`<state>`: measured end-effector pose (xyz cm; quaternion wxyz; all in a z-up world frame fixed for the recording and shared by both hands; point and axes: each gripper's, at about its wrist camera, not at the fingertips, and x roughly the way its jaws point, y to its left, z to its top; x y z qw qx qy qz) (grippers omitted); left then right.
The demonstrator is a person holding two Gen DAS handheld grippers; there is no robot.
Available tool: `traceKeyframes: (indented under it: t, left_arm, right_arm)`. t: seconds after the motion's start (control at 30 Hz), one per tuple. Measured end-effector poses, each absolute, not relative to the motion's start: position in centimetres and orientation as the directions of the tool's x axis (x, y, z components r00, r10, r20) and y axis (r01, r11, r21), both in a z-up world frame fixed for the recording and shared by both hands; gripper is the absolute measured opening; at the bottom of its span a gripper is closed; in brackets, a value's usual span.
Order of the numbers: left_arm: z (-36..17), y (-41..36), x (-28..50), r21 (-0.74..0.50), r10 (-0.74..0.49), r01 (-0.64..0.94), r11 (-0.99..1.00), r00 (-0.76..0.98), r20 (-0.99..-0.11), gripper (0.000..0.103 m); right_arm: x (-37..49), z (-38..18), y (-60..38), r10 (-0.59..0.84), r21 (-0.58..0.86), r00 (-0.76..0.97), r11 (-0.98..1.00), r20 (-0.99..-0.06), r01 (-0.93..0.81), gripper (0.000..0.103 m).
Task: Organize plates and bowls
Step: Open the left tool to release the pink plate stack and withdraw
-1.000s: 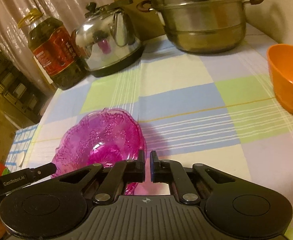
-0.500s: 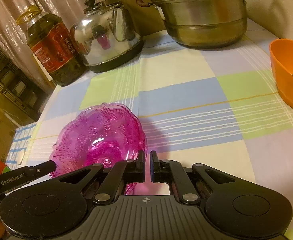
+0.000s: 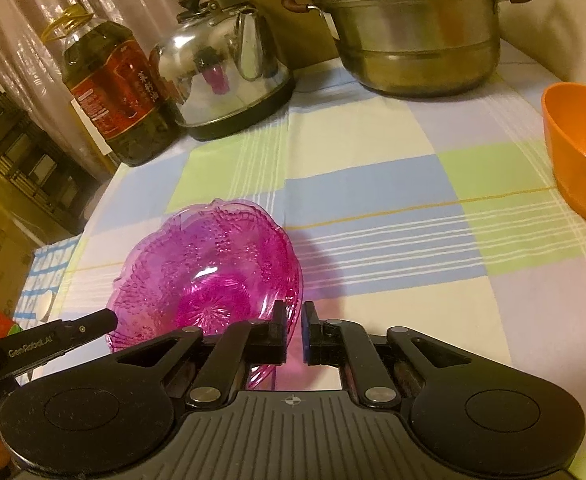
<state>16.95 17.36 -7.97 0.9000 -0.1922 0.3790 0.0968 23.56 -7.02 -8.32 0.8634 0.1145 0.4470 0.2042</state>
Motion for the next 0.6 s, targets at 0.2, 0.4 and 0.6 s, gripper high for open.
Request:
traceKeyframes:
  t: [0.2, 0.4, 0.6]
  left_arm:
    - [-7.1, 16.4, 16.6, -0.269, 0.017, -0.298, 0.916, 0.698, -0.716, 0.021]
    - [-5.8, 14.0, 15.5, -0.286, -0.020, -0.258, 0.923, 0.710, -0.704, 0.035]
    - [-4.6, 10.4, 14.3, -0.302, -0.064, -0.209, 0.930, 0.718, -0.693, 0.054]
  right_arm:
    - [22.3, -7.6, -7.7, 0.452, 0.380, 0.522, 0.892, -0.724, -0.244, 0.060]
    - [20.4, -6.6, -9.6, 0.429, 0.383, 0.529, 0.902, -0.732, -0.200, 0.060]
    - [18.0, -5.1, -12.4, 0.390, 0.384, 0.557, 0.913, -0.733, -0.134, 0.060]
